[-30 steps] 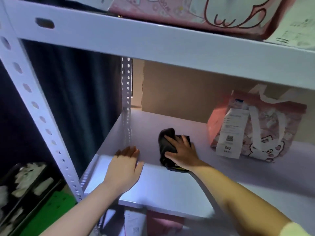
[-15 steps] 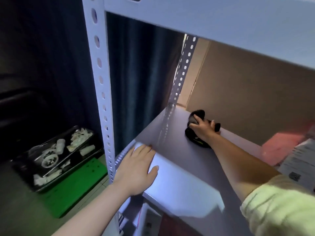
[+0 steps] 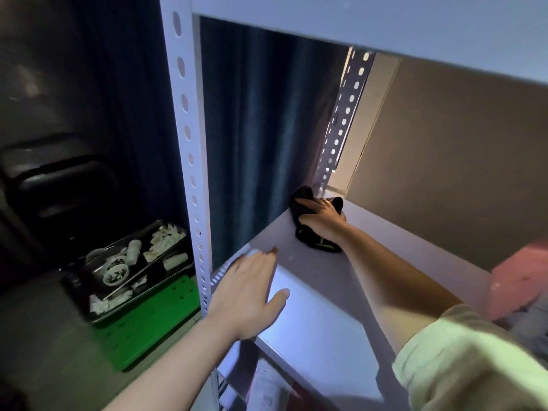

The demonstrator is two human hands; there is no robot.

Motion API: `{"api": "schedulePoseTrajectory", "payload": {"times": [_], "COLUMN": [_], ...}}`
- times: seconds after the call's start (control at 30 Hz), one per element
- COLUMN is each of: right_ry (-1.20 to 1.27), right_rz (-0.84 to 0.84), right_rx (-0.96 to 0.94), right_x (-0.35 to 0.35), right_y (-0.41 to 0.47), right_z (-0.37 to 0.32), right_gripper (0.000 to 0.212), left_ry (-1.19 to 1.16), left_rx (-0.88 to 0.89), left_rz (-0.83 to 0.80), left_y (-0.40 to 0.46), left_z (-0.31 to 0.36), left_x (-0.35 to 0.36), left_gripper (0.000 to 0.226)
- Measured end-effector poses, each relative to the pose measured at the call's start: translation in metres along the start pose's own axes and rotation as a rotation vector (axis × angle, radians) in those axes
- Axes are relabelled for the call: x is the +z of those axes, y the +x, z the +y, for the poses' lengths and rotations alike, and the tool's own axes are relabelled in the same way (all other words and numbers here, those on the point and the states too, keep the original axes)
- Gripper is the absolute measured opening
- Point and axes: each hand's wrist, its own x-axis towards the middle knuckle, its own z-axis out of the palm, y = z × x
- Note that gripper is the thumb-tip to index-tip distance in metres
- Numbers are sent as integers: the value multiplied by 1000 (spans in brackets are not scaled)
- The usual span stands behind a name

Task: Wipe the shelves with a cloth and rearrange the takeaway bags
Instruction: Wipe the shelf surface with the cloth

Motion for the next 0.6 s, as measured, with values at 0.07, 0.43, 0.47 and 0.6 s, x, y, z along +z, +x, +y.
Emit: {"api": "schedulePoseTrajectory", "payload": {"times": [0.07, 0.43, 0.47, 0.6], "right_ry": [4, 189, 218, 125], "right_rz": [-2, 185, 220, 352], "right_rx": [-49, -108, -73, 146], "right_x": [2, 27, 28, 33], "right_y": [-10, -150, -166, -223], "right_z": [2, 34, 36, 37], "right_gripper": [57, 62, 59, 54], "left_ry": [-5, -1, 28, 53], "left_rx": [-3, 88, 103, 114], "left_rz": [-19, -32, -41, -67], "left_y": [0, 0, 0, 1], "left_z": [-1, -5, -6, -9], "left_x": [1, -3, -1, 3], "left_gripper": [67, 28, 26, 33]}}
